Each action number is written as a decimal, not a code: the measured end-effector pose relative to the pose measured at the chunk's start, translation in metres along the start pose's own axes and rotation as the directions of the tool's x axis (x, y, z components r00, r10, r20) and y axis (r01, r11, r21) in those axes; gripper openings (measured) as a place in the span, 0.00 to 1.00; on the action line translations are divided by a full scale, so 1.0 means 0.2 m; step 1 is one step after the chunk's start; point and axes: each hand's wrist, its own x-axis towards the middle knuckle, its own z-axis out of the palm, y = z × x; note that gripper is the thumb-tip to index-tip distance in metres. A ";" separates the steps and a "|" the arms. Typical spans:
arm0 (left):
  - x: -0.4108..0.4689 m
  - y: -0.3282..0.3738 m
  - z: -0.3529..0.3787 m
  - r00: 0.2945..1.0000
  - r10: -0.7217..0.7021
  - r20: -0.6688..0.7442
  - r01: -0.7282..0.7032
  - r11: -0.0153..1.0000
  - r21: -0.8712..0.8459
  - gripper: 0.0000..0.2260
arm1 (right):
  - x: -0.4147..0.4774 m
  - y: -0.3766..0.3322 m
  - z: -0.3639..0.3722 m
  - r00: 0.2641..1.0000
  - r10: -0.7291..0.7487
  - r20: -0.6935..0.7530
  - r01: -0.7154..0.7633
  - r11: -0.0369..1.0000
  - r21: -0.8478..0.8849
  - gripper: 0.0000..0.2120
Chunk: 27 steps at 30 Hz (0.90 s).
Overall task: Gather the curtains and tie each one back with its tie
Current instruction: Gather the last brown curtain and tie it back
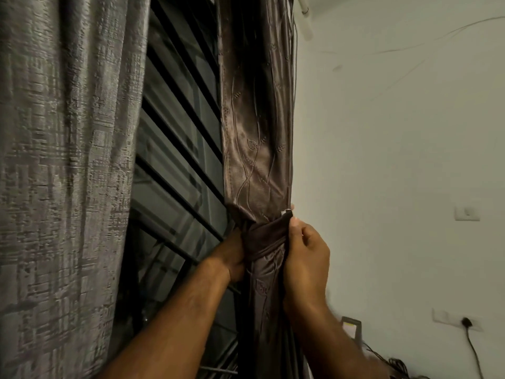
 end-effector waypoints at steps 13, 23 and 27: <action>-0.06 0.03 -0.01 0.965 0.027 0.262 -0.059 0.991 0.117 0.24 | -0.13 0.01 0.03 0.990 -0.124 -0.065 0.124 0.992 -0.013 0.08; -0.08 0.06 0.01 0.984 0.165 0.065 -0.176 0.875 0.452 0.14 | -0.14 0.02 -0.03 0.923 -0.347 -0.164 0.318 0.931 -0.181 0.06; -0.07 0.06 0.01 0.988 0.153 0.011 -0.148 0.939 0.309 0.15 | -0.12 0.02 -0.06 0.959 -0.240 -0.150 0.227 0.969 -0.098 0.08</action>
